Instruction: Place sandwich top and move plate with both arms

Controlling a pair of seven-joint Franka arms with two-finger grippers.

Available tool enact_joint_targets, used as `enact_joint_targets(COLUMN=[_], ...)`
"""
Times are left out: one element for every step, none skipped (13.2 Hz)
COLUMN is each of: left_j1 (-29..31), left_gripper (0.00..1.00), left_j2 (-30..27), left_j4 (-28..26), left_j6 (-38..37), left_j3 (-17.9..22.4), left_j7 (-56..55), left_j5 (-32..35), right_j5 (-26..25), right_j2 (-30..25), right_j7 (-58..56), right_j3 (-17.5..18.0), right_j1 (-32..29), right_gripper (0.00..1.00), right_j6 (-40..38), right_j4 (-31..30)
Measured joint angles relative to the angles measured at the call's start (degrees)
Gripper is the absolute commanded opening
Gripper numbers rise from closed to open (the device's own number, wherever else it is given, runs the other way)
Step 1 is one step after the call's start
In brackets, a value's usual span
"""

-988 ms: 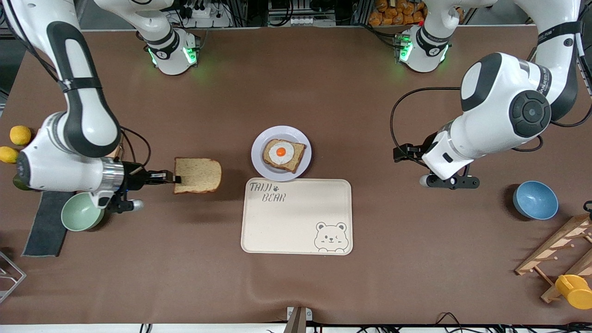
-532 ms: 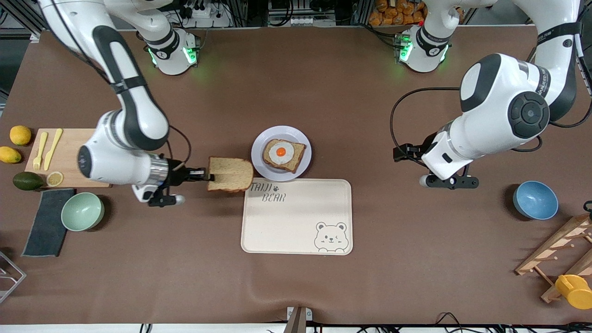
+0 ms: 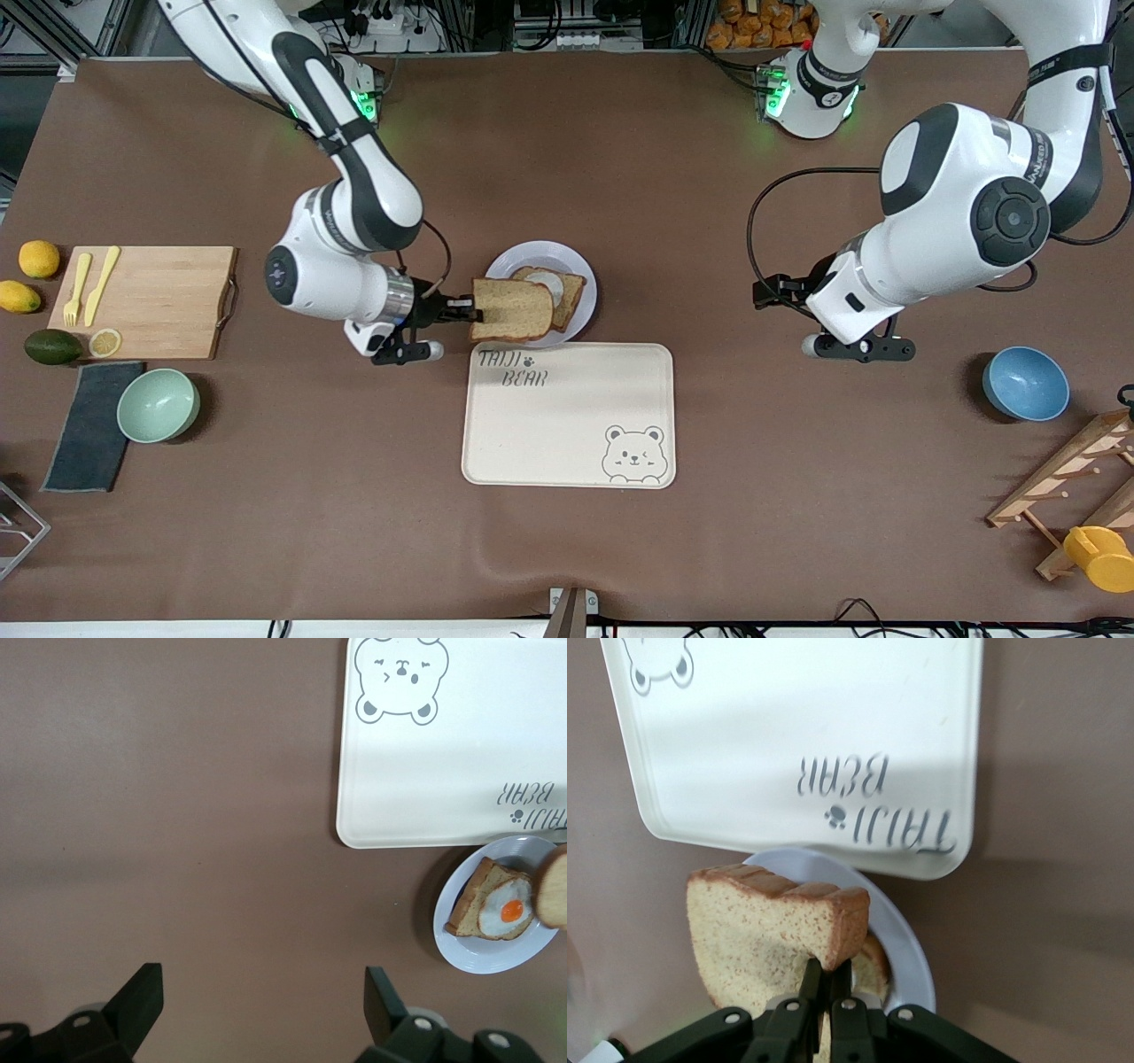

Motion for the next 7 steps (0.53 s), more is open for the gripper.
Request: enact_joint_targets(left_j1=[0.0,0.0,0.0,0.0,0.0,0.0,0.0], left_gripper=[1.0,1.0,1.0,1.0,1.0,1.0,1.0], left_j2=[0.0,-0.1,-0.2,-0.2,-0.2,-0.2,-0.2], left_j4=[-0.1,-0.1,-0.1,-0.2,-0.2,-0.3,-0.4], left_j6=[0.0,0.0,0.0,0.0,0.0,0.0,0.0], left_j3=[0.0,0.0,0.0,0.0,0.0,0.0,0.0], left_j7=[0.1,0.1,0.2,0.2,0.3,0.3,0.3], left_j5=[0.0,0.0,0.0,0.0,0.0,0.0,0.0], right_j5=[1.4,2.1,2.9,3.8,4.4,4.7,4.8], right_j2=[0.0,0.0,0.0,0.0,0.0,0.0,0.0], right_j7=[0.0,0.0,0.0,0.0,0.0,0.0,0.0], right_j3=[0.0,0.0,0.0,0.0,0.0,0.0,0.0], right_j1=[1.1,1.9,2.7,3.7,4.6,5.3,5.7], right_gripper=[0.0,0.0,0.0,0.0,0.0,0.0,0.0], right_j6=[1.2,2.5,3.4,4.5,5.9,7.2,7.9], right_j4=[-1.0,-1.8,-2.5,-3.1,-3.8,-4.6,-5.3])
